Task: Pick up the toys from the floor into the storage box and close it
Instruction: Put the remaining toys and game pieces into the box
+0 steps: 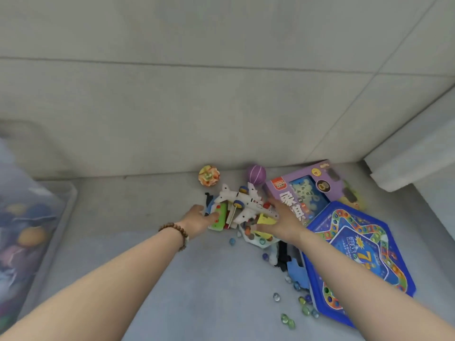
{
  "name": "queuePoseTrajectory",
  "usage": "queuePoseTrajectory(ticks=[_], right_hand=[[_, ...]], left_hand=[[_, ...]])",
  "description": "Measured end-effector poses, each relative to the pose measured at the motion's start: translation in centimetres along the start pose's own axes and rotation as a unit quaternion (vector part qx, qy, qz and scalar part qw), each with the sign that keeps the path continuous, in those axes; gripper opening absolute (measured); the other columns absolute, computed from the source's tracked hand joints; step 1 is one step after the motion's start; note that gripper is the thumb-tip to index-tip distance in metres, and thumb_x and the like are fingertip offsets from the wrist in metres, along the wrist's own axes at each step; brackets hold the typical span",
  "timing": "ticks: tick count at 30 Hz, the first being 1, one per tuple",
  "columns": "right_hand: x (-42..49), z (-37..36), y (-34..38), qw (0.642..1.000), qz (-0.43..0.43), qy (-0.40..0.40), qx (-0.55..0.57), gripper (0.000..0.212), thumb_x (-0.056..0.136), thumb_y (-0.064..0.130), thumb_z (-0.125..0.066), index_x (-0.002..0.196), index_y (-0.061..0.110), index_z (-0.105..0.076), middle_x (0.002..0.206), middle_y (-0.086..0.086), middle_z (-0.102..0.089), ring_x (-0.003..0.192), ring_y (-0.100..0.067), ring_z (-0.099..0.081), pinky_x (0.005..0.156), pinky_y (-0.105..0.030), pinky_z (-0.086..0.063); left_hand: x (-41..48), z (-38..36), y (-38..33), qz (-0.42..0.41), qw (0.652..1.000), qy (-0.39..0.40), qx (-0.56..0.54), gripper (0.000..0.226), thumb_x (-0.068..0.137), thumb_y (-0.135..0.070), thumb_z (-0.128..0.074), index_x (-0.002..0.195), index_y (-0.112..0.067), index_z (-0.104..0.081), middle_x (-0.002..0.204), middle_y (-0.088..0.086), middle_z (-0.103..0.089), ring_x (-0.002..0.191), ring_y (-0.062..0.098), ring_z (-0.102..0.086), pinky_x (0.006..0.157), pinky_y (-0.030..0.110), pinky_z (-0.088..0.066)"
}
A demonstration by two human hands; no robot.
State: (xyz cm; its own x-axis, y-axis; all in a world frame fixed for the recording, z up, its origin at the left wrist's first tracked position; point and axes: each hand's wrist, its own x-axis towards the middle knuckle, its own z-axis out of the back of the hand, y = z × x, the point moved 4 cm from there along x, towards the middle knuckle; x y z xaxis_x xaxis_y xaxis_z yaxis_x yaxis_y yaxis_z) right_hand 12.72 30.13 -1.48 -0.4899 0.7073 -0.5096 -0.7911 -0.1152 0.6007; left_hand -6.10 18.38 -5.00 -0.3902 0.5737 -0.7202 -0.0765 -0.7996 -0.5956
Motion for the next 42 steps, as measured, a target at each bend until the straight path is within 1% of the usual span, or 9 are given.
queuePoseTrajectory(ticks=[4, 8, 13, 18, 23, 26, 30, 36, 42], right_hand=[[1.1, -1.1, -1.1, 0.999, 0.007, -0.019, -0.036, 0.103, 0.065, 0.033, -0.083, 0.146, 0.023, -0.021, 0.148, -0.002, -0.033, 0.134, -0.02, -0.035, 0.108, -0.035, -0.035], [1.5, -1.5, -2.2, 0.996, 0.008, -0.021, -0.083, 0.099, 0.066, 0.034, -0.081, 0.144, 0.023, -0.021, 0.146, -0.003, -0.03, 0.133, -0.022, -0.033, 0.106, -0.035, -0.035], [1.9, -1.9, -2.2, 0.997, 0.019, -0.04, -0.07, 0.087, 0.065, 0.034, -0.08, 0.135, 0.021, -0.03, 0.135, -0.002, -0.036, 0.124, -0.019, -0.037, 0.099, -0.032, -0.039], [1.7, -1.8, -2.7, 0.999, 0.014, -0.033, -0.012, 0.086, 0.068, 0.034, -0.078, 0.136, 0.023, -0.025, 0.135, 0.0, -0.037, 0.122, -0.014, -0.038, 0.097, -0.026, -0.037], [1.5, -1.9, -2.7, 0.999, 0.026, -0.044, 0.011, 0.088, 0.069, 0.033, -0.079, 0.138, 0.023, -0.025, 0.137, 0.003, -0.037, 0.127, -0.014, -0.037, 0.097, -0.022, -0.033], [1.4, -2.0, -2.6, 0.998, 0.025, -0.055, 0.034, 0.088, 0.068, 0.033, -0.08, 0.138, 0.023, -0.027, 0.134, 0.004, -0.039, 0.125, -0.014, -0.04, 0.098, -0.025, -0.036], [0.4, -1.4, -1.8, 0.994, 0.024, -0.069, 0.086, 0.077, 0.069, 0.034, -0.079, 0.129, 0.024, -0.031, 0.127, 0.005, -0.045, 0.118, -0.013, -0.046, 0.097, -0.031, -0.043], [-3.6, 2.1, 5.6, 0.99, 0.099, -0.075, 0.07, 0.071, 0.071, 0.034, -0.078, 0.127, 0.025, -0.034, 0.114, 0.014, -0.048, 0.102, -0.003, -0.051, 0.067, -0.008, -0.04], [-10.0, 3.5, 19.4, 0.98, 0.189, -0.015, 0.06, 0.068, 0.07, 0.029, -0.08, 0.123, 0.024, -0.037, 0.104, 0.013, -0.059, 0.086, 0.008, -0.058, 0.071, -0.008, -0.042]], left_hand=[[2.1, -1.4, 0.8, -0.005, 0.999, -0.02, 0.043, 0.026, 0.09, -0.038, -0.055, 0.087, -0.012, -0.049, 0.087, 0.004, -0.051, 0.08, 0.022, -0.052, 0.074, 0.029, -0.04], [3.2, -1.9, 1.1, -0.01, 0.996, -0.075, 0.048, 0.047, 0.076, -0.032, -0.072, 0.108, -0.004, -0.054, 0.111, 0.014, -0.053, 0.086, 0.023, -0.057, 0.081, 0.032, -0.047], [2.8, -2.2, 0.2, -0.039, 0.991, -0.121, 0.051, 0.065, 0.064, -0.039, -0.082, 0.106, -0.008, -0.043, 0.107, 0.009, -0.045, 0.092, 0.025, -0.055, 0.079, 0.032, -0.047], [3.2, -2.6, 0.0, -0.063, 0.992, -0.106, 0.006, 0.058, 0.068, -0.03, -0.081, 0.103, -0.009, -0.039, 0.1, 0.003, -0.05, 0.089, 0.018, -0.051, 0.075, 0.027, -0.04], [3.8, -2.8, 0.1, -0.095, 0.991, -0.086, 0.026, 0.039, 0.076, -0.029, -0.075, 0.105, -0.007, -0.061, 0.098, 0.004, -0.065, 0.083, 0.019, -0.058, 0.071, 0.026, -0.044], [3.9, -2.4, 0.4, -0.078, 0.994, -0.059, -0.048, 0.033, 0.08, -0.021, -0.072, 0.107, -0.003, -0.064, 0.094, 0.009, -0.067, 0.081, 0.023, -0.063, 0.074, 0.033, -0.055], [2.3, -1.2, 0.1, -0.052, 0.989, -0.02, -0.136, 0.033, 0.084, -0.011, -0.067, 0.114, 0.002, -0.06, 0.095, 0.01, -0.063, 0.084, 0.023, -0.062, 0.063, 0.021, -0.057], [-4.3, 4.3, -2.2, -0.056, 0.969, 0.02, -0.24, 0.035, 0.087, -0.009, -0.063, 0.119, 0.002, -0.055, 0.108, 0.014, -0.062, 0.089, 0.02, -0.062, 0.059, 0.015, -0.056], [-15.4, 14.3, -3.9, -0.117, 0.946, 0.019, -0.301, 0.021, 0.09, -0.017, -0.06, 0.107, -0.005, -0.061, 0.097, 0.006, -0.068, 0.071, 0.007, -0.067, 0.062, 0.012, -0.054]])
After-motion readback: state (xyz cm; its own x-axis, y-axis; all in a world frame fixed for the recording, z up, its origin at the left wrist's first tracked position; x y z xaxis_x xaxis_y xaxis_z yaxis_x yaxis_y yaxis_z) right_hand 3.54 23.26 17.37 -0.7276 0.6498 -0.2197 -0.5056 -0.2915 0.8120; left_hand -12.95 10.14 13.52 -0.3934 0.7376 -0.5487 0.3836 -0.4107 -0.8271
